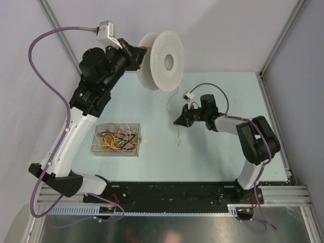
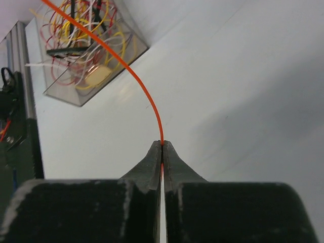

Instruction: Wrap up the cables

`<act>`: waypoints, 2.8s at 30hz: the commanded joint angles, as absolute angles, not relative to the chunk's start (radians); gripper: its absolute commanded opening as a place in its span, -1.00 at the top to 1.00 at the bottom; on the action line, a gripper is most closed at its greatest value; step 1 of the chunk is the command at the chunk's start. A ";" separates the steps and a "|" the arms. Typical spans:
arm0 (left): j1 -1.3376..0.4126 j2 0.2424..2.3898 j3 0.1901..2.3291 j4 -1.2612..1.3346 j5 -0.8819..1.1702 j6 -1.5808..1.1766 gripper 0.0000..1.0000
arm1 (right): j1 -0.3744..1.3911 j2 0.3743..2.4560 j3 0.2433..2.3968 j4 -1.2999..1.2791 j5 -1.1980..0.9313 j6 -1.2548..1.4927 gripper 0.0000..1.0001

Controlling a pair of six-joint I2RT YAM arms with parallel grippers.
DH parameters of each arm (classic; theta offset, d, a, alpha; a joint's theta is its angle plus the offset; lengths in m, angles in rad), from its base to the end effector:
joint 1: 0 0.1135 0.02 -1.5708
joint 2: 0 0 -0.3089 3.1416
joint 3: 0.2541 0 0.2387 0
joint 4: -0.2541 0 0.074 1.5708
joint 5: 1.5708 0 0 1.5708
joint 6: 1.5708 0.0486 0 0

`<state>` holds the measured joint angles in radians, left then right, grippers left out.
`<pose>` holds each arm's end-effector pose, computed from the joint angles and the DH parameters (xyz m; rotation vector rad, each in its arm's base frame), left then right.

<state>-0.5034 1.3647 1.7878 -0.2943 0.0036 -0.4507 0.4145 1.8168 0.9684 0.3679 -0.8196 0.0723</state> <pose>0.2315 -0.1277 0.5812 0.0423 1.4892 -0.7807 0.3409 0.1888 0.2299 -0.8610 1.8840 1.1373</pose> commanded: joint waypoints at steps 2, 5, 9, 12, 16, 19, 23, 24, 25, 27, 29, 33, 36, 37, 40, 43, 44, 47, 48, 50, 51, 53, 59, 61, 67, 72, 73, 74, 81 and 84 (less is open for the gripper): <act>-0.499 1.362 1.788 -0.190 -0.247 -0.366 1.00 | 0.423 1.614 0.893 0.219 -0.834 -0.018 1.00; -0.497 1.399 1.802 -0.192 -0.364 -0.315 1.00 | 0.453 1.520 0.854 0.097 -0.824 -0.118 1.00; -0.489 1.457 1.815 -0.189 -0.464 -0.265 1.00 | 0.508 1.381 0.817 -0.055 -0.793 -0.236 1.00; -0.479 1.514 1.812 -0.190 -0.508 -0.224 1.00 | 0.553 1.269 0.811 -0.138 -0.761 -0.311 1.00; -0.462 1.580 1.792 -0.190 -0.521 -0.177 1.00 | 0.592 1.107 0.821 -0.173 -0.703 -0.405 1.00; -0.457 1.624 1.775 -0.190 -0.516 -0.163 1.00 | 0.613 1.042 0.873 -0.219 -0.663 -0.467 1.00; -0.457 1.663 1.743 -0.190 -0.468 -0.160 1.00 | 0.623 0.988 0.931 -0.199 -0.585 -0.485 1.00; -0.457 1.667 1.730 -0.190 -0.449 -0.158 1.00 | 0.625 0.978 0.941 -0.178 -0.556 -0.485 1.00; -0.457 1.671 1.715 -0.190 -0.429 -0.155 1.00 | 0.627 0.971 0.954 -0.156 -0.526 -0.485 1.00; -0.460 1.674 1.680 -0.188 -0.394 -0.148 1.00 | 0.630 0.969 0.985 -0.111 -0.468 -0.487 1.00; -0.466 1.674 1.646 -0.189 -0.377 -0.141 1.00 | 0.630 0.974 1.018 -0.067 -0.418 -0.498 1.00; -0.474 1.677 1.593 -0.187 -0.353 -0.111 1.00 | 0.631 0.987 1.077 0.025 -0.350 -0.534 1.00; -0.477 1.670 1.558 -0.187 -0.323 -0.089 1.00 | 0.632 0.999 1.108 0.089 -0.313 -0.576 1.00; -0.479 1.665 1.544 -0.186 -0.308 -0.083 1.00 | 0.633 1.002 1.112 0.115 -0.303 -0.593 1.00; -0.488 1.648 1.502 -0.180 -0.273 -0.065 1.00 | 0.632 1.016 1.121 0.199 -0.277 -0.652 1.00; -0.503 1.630 1.462 -0.171 -0.252 -0.046 1.00 | 0.634 1.047 1.140 0.272 -0.248 -0.700 1.00; -0.507 1.625 1.451 -0.170 -0.245 -0.042 1.00 | 0.634 1.059 1.146 0.294 -0.240 -0.716 1.00; -0.516 1.606 1.421 -0.162 -0.218 -0.020 1.00 | 0.623 1.095 1.163 0.345 -0.226 -0.749 1.00; -0.518 1.598 1.412 -0.159 -0.202 -0.013 1.00 | 0.615 1.105 1.172 0.354 -0.226 -0.753 1.00; -0.520 1.582 1.395 -0.152 -0.153 -0.004 1.00 | 0.594 1.127 1.196 0.365 -0.233 -0.748 1.00; -0.520 1.570 1.382 -0.147 -0.124 0.015 1.00 | 0.580 1.139 1.208 0.366 -0.239 -0.740 1.00; -0.521 1.544 1.354 -0.129 -0.048 0.045 1.00 | 0.549 1.164 1.232 0.358 -0.255 -0.718 1.00; -0.522 1.465 1.281 -0.106 0.194 0.147 1.00 | 0.427 1.233 1.282 0.320 -0.303 -0.572 1.00; -0.521 1.437 1.260 -0.105 0.264 0.181 1.00 | 0.389 1.252 1.291 0.323 -0.322 -0.553 1.00; -0.520 1.341 1.231 -0.106 0.514 0.199 1.00 | 0.251 1.336 1.336 0.346 -0.368 -0.475 1.00; -0.508 1.280 1.253 -0.105 0.663 0.123 1.00 | 0.135 1.405 1.344 0.341 -0.447 -0.413 1.00; -0.504 1.271 1.263 -0.103 0.689 0.102 1.00 | 0.112 1.419 1.344 0.334 -0.458 -0.400 1.00; -0.501 1.263 1.273 -0.102 0.707 0.080 1.00 | 0.097 1.429 1.345 0.326 -0.465 -0.388 1.00; -0.434 1.249 1.353 0.004 0.796 -0.169 1.00 | 0.016 1.485 1.330 0.218 -0.529 -0.342 1.00; -0.378 1.260 1.369 0.127 0.812 -0.317 1.00 | 0.010 1.492 1.295 0.169 -0.570 -0.330 1.00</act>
<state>-0.4343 1.3029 1.2980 -0.0093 0.6540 -0.0784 0.0761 1.4719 1.2819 0.1852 -0.6418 -0.3435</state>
